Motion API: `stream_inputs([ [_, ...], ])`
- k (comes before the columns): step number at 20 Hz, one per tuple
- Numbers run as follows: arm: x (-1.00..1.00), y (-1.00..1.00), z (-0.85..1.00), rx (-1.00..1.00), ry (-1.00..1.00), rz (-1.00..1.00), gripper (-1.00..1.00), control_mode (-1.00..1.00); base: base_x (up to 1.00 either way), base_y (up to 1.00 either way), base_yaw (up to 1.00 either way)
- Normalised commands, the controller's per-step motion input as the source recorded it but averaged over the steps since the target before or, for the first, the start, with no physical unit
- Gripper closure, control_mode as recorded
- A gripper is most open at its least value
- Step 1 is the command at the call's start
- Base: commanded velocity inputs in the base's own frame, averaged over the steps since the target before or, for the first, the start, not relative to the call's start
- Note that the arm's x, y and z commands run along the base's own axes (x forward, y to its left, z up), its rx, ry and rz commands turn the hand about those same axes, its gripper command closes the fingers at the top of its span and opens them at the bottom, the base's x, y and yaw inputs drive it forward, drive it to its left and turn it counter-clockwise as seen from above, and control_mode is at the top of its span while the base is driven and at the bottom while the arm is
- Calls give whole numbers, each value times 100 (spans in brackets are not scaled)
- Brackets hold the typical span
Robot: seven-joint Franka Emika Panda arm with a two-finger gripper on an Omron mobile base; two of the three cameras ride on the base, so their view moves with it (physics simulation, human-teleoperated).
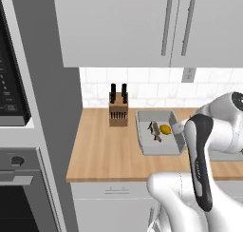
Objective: Place one lemon and one fish in each tupperware on the nearby counter, to pack two identical lunches.
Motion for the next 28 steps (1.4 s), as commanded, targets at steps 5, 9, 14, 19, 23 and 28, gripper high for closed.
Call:
stream_inputs([
  [5,-29,47,16,0,14,-10,-100,-100,0,0,0],
  [9,-13,34,-1,1,0,-16,-100,-100,0,0,0],
  [14,-44,39,0,2,-25,-1,-100,-100,0,0,0],
  [19,-22,9,0,1,-11,0,-100,100,-57,3,0],
  [23,0,0,0,0,0,0,-100,100,-100,9,0],
  [28,0,0,0,0,0,0,-100,100,-100,70,0],
])
